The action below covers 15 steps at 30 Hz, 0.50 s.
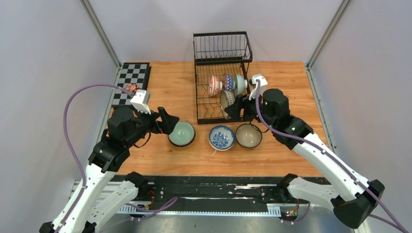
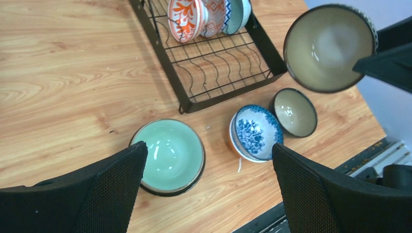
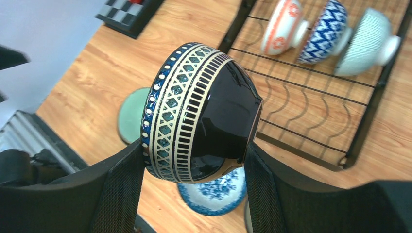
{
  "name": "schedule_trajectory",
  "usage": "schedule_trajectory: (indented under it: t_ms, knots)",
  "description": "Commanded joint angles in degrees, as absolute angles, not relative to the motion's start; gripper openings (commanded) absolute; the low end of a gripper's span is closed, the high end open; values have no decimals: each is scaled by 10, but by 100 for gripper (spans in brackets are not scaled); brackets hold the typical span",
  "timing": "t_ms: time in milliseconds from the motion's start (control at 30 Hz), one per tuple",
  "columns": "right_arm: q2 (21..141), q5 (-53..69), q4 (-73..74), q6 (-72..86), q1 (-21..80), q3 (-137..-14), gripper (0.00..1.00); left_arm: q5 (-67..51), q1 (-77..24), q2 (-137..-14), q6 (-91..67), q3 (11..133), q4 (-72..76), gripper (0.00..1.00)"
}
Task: Load the bowls into the dish rack
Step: Place the bowl in the dish rack.
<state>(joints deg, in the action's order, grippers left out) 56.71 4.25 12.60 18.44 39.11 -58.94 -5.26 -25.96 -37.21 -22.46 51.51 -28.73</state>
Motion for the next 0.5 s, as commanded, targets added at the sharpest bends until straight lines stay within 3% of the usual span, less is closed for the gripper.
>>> schedule_trajectory:
  t_ms: [0, 467]
  knots:
    - [585, 49, 141, 142, 340, -629, 3, -29, -258, -355, -181, 536, -358, 100]
    - [698, 13, 185, 68, 261, -677, 3, -38, -258, -310, -168, 485, -384, 100]
